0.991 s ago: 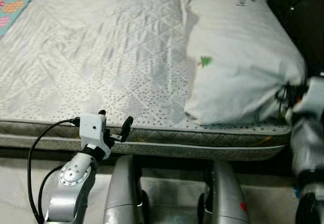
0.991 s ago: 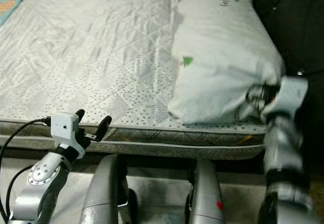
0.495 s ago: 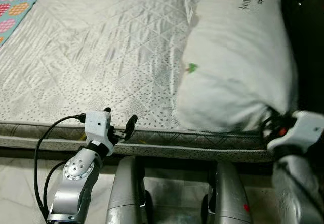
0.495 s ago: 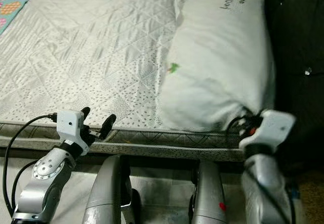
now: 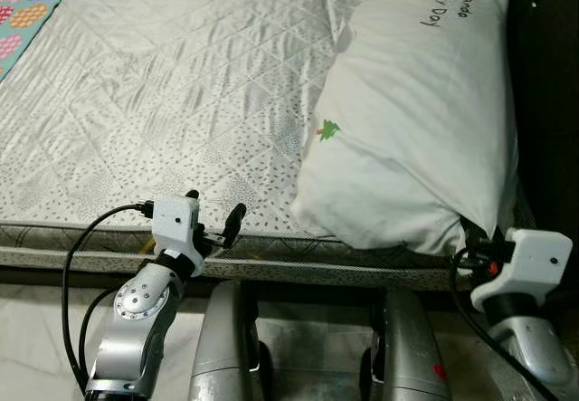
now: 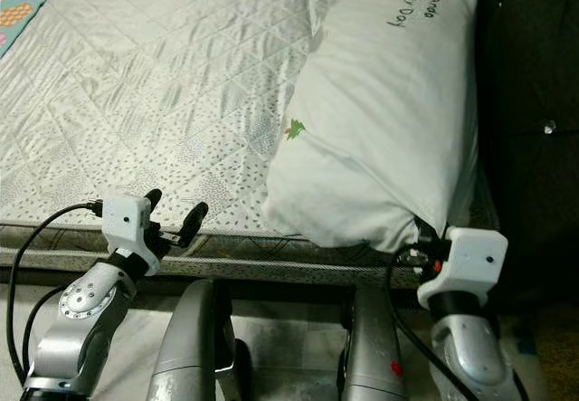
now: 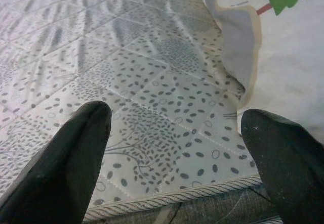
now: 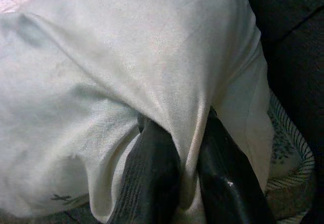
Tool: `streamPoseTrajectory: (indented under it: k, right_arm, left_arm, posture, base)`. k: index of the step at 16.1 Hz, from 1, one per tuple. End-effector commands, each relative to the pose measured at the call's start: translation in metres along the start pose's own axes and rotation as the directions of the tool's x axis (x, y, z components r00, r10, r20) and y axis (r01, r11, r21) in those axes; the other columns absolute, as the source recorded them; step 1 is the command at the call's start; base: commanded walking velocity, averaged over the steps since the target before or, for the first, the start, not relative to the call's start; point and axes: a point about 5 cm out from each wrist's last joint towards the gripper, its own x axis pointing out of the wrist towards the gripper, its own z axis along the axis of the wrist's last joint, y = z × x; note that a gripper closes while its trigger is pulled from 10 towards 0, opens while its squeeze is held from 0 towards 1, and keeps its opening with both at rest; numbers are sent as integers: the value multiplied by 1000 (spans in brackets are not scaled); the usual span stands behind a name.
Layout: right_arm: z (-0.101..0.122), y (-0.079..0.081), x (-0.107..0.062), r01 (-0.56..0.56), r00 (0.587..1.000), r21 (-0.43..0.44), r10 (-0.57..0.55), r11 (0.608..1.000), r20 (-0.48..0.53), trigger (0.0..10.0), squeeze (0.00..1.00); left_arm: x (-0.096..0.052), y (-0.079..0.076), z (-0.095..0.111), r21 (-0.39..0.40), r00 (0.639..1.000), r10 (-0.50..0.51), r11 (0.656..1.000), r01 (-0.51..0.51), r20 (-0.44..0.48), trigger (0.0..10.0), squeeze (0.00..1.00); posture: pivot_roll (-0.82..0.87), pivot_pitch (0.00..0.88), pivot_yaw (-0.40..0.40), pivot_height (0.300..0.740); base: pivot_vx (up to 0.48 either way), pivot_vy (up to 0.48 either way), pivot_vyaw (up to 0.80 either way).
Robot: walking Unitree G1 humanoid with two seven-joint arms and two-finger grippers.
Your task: Clean up the room
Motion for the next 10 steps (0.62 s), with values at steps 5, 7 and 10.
streamPoseTrajectory:
  k: [5, 7, 10]
  right_arm:
    - [17, -26, 65, -21, 999, -107, 26, 994, 48, 0, 0]
    - [33, -51, 90, 26, 997, -164, -15, 986, 70, 0, 0]
    - [62, -96, 115, 158, 983, -246, -129, 956, 130, 0, 0]
  left_arm:
    - [-2, 5, -3, 12, 1000, 28, 1000, -28, -6, 10000, 0]
    - [-6, 10, -3, 18, 998, 55, 998, -55, -3, 10000, 0]
    - [-9, 10, -4, 16, 997, 72, 997, -72, 0, 10000, 0]
  posture:
    - [-33, 170, 119, 546]
    - [-22, 165, 108, 546]
    - [-16, 166, 101, 546]
  base:
    - [0, 0, 0]
    - [0, 0, 0]
    - [0, 0, 0]
